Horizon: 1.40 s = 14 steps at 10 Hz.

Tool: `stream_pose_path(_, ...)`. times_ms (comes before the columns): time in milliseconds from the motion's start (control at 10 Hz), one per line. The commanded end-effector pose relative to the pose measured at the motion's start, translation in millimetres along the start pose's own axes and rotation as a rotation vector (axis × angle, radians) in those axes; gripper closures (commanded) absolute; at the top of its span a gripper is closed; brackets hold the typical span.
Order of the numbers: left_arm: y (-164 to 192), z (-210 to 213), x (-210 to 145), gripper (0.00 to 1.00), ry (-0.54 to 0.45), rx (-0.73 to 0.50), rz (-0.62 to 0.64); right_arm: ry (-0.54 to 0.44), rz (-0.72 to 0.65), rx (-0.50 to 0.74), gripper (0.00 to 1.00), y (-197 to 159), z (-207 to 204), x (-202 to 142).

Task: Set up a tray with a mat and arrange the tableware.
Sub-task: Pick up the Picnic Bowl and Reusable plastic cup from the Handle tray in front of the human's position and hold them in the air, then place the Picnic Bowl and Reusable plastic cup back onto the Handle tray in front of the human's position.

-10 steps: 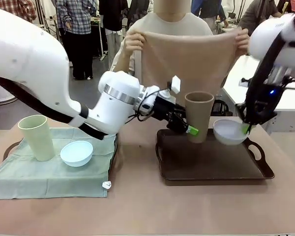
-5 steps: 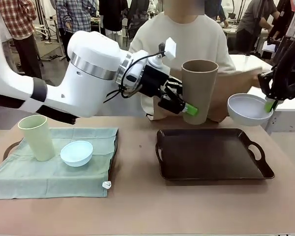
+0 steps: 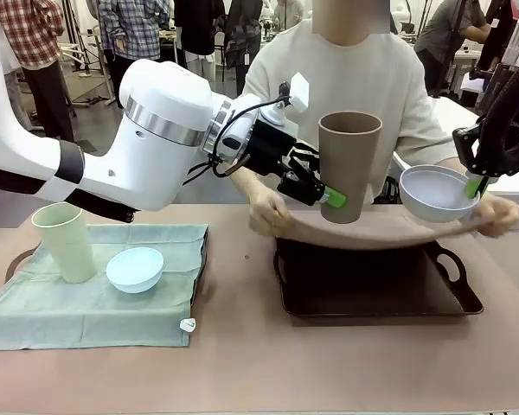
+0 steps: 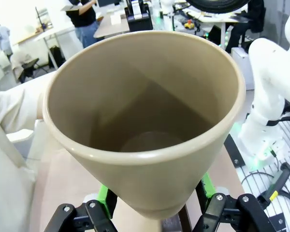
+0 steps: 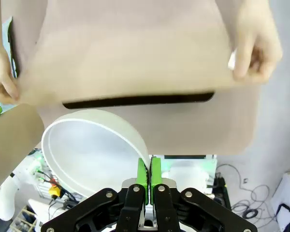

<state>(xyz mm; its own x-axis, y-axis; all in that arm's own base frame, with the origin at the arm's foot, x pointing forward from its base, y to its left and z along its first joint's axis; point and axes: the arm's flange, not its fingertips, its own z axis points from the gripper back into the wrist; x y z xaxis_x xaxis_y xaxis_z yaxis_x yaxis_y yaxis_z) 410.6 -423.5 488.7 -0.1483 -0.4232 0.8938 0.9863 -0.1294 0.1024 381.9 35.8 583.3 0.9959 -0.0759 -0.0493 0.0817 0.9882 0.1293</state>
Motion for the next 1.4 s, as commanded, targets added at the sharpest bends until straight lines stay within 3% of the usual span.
stream_pose_path(0,2.8,1.4,5.6,1.00,-0.014,-0.005,-0.016,-0.003,0.013,0.004,1.00,-1.7,-0.3,1.3)
stream_pose_path(1300,2.8,1.4,5.6,1.00,-0.014,-0.005,-0.016,-0.003,0.013,0.004,1.00,-1.7,-0.3,1.3)
